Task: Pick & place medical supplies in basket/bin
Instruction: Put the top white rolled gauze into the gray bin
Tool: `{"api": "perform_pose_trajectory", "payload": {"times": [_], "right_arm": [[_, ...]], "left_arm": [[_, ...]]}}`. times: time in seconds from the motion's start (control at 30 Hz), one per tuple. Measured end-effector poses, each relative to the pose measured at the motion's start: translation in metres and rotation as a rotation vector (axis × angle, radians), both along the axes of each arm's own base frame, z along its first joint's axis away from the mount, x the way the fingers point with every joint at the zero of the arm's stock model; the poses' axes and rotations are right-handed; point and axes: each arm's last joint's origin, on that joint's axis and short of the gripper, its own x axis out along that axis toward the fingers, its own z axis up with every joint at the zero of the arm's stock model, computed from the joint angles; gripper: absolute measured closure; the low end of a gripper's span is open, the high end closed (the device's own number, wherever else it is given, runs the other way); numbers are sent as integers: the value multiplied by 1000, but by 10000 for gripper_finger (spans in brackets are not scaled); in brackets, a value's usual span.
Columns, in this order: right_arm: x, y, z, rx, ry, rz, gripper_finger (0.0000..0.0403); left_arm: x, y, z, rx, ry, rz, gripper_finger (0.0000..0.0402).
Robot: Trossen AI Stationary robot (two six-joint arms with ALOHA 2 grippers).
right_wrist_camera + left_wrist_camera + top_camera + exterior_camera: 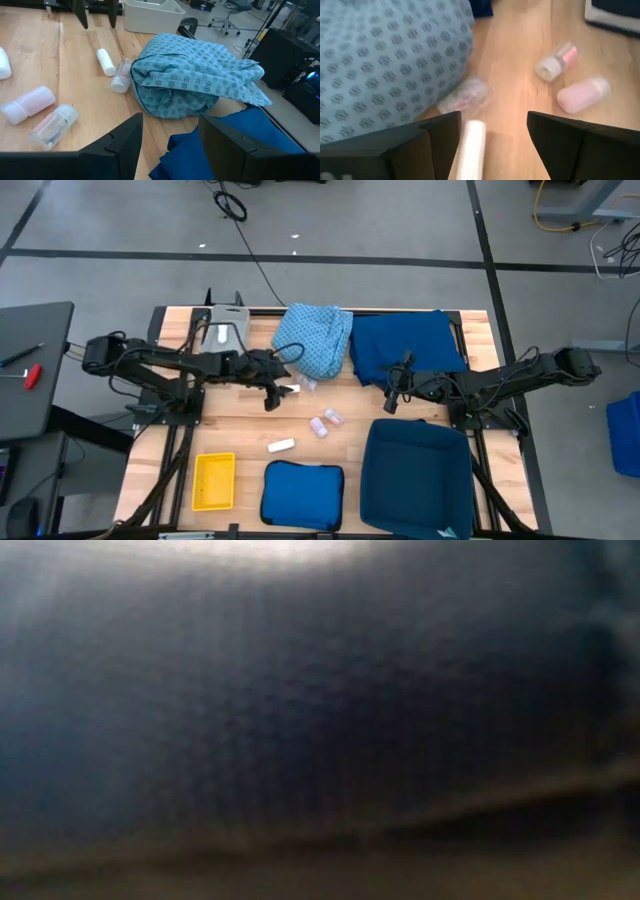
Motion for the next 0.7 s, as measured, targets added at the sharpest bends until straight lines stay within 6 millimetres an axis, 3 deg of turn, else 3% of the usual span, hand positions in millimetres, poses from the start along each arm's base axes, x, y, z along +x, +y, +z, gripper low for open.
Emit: {"api": "perform_pose_trajectory", "payload": {"times": [0.37, 0.7], "right_arm": [[0, 0, 0, -2, 0, 1, 202], [0, 0, 0, -2, -4, 1, 202]], "left_arm": [[10, 2, -6, 20, 169, -28, 131], [16, 5, -31, 18, 286, -23, 129]]}}
